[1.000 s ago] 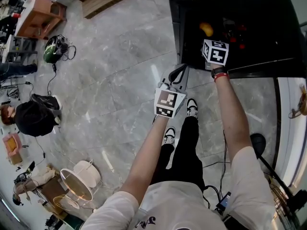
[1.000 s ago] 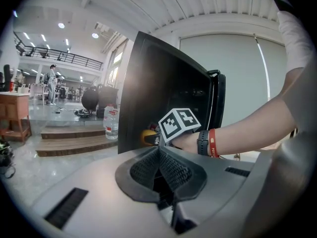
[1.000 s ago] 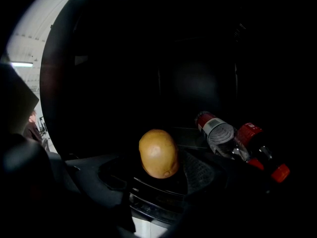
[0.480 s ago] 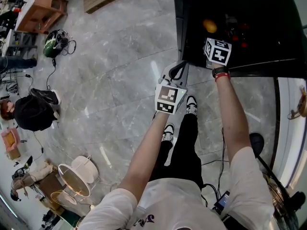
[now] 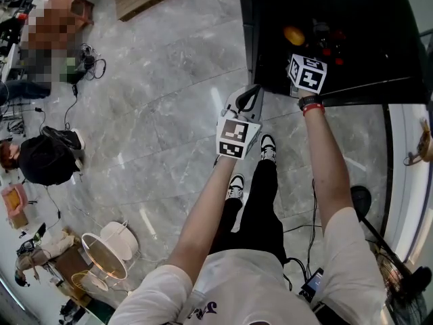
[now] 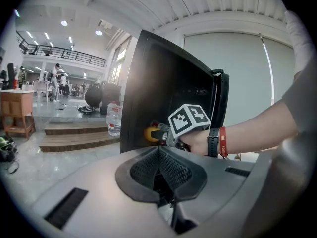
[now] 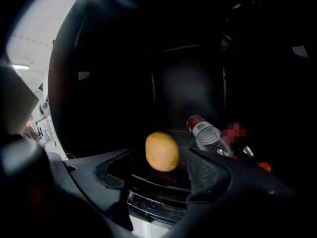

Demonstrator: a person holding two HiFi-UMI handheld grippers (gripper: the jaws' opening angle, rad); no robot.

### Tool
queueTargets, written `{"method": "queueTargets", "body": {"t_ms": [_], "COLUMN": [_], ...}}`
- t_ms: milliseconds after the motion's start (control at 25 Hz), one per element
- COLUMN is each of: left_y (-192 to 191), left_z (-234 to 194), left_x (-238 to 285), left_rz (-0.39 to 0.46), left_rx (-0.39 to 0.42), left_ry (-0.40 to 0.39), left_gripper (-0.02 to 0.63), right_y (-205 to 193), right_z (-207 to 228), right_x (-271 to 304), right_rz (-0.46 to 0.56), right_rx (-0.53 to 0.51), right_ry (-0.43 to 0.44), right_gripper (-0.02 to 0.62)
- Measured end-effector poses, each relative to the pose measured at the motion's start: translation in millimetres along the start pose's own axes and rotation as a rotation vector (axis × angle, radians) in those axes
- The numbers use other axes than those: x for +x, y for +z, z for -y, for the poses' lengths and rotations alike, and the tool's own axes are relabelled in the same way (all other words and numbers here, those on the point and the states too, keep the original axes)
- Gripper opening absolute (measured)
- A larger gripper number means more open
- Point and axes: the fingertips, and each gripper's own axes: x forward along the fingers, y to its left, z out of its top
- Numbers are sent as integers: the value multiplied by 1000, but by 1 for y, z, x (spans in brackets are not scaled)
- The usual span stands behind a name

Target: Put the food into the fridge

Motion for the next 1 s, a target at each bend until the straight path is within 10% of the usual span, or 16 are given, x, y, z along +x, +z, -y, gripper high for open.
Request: {"method": "queueTargets", "body": {"t_ms": [1000], "left_y": [58], "left_z": [16], "left_x": [-54], "left_rz": [28], "left_rx": [50], "left_ry": [-1], "left_gripper": [20], "right_y": [22], "right_z": [-13], "right_x": [-133], "right_rz": [7], "right_rx": [31], "right_ry": [-13], "right_gripper": [307]}}
